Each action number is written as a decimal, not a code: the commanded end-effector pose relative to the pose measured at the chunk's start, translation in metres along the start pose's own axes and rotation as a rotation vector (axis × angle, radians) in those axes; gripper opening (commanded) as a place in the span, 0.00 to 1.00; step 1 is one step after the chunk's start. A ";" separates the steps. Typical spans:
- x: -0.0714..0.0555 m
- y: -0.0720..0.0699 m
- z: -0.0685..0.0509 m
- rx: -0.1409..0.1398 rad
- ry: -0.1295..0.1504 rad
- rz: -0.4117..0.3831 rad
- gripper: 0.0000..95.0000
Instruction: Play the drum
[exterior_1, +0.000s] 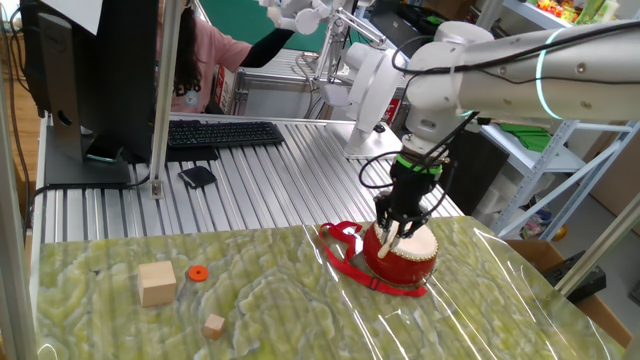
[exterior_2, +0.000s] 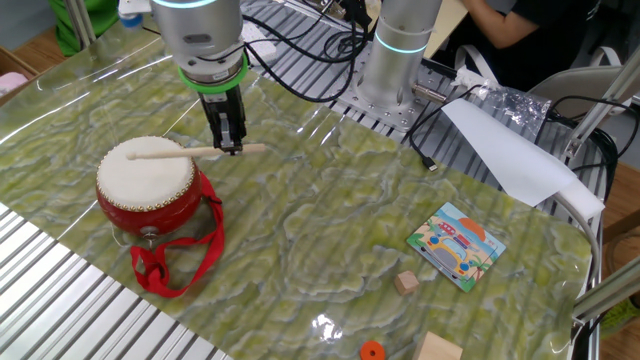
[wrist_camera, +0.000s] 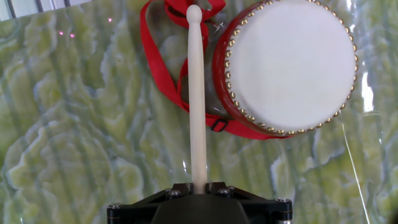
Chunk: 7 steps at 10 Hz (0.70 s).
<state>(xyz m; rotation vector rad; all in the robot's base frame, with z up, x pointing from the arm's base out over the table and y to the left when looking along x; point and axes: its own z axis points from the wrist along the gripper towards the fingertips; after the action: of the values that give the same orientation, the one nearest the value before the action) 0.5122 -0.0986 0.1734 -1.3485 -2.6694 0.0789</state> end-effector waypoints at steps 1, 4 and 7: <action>-0.001 0.001 0.000 0.006 0.011 0.000 0.00; -0.002 0.001 0.000 0.015 0.048 -0.020 0.00; -0.009 0.002 0.002 0.014 0.126 -0.013 0.00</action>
<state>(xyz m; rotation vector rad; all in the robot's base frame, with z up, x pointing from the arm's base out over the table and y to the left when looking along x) 0.5175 -0.1046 0.1701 -1.2949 -2.5813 0.0230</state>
